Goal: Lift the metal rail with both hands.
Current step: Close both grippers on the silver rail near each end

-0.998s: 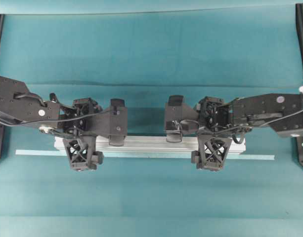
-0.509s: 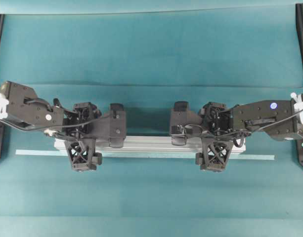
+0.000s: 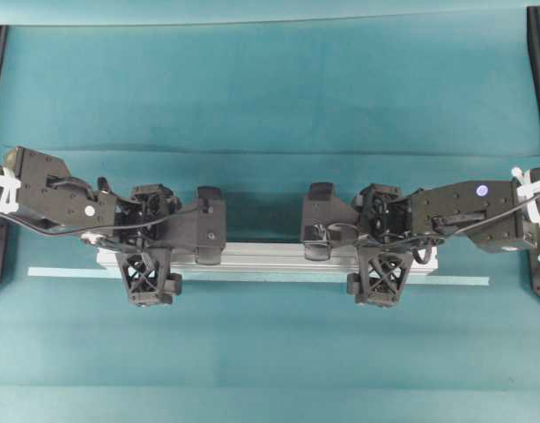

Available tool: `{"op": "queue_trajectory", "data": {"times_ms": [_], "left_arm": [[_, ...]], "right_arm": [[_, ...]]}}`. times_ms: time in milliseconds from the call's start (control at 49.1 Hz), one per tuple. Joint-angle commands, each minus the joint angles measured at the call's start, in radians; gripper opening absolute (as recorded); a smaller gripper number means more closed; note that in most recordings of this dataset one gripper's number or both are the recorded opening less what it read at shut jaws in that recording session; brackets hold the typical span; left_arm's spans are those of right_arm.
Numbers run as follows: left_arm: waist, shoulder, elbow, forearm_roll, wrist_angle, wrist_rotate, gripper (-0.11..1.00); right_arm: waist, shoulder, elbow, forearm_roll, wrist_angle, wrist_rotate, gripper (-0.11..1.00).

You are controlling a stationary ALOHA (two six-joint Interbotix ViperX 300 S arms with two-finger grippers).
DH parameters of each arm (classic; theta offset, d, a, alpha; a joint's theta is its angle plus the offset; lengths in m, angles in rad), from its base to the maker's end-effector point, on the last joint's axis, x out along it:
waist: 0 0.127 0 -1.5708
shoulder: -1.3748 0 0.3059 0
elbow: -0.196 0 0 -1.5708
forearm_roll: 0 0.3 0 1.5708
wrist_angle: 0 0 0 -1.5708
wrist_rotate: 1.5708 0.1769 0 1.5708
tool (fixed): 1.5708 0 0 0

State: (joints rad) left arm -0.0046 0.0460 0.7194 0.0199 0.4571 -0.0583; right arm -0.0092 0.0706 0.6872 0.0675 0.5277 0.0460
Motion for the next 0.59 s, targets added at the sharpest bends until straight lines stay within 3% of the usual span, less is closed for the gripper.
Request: {"op": "queue_trajectory", "data": {"times_ms": [0, 81, 163, 305, 346, 570], "left_arm": [[-0.005, -0.006, -0.008, 0.003, -0.003, 0.0, 0.97], [-0.015, -0.006, -0.008, 0.003, -0.008, 0.003, 0.91], [-0.02, -0.009, -0.006, 0.003, -0.017, 0.002, 0.76], [-0.021, -0.014, -0.005, 0.003, -0.032, 0.002, 0.38], [-0.021, -0.014, -0.005, 0.003, -0.038, -0.002, 0.36], [-0.021, -0.014, -0.005, 0.003, -0.049, -0.009, 0.36]], "right_arm": [[0.002, 0.009, -0.003, -0.002, -0.003, 0.008, 0.95], [0.002, 0.009, -0.006, -0.002, -0.003, 0.012, 0.93], [0.002, 0.011, -0.009, -0.002, -0.003, 0.014, 0.83], [0.003, 0.011, -0.011, 0.003, -0.002, 0.014, 0.47], [0.003, 0.011, -0.011, 0.005, 0.0, 0.014, 0.39], [0.003, 0.011, -0.011, 0.008, 0.003, 0.011, 0.39]]}}
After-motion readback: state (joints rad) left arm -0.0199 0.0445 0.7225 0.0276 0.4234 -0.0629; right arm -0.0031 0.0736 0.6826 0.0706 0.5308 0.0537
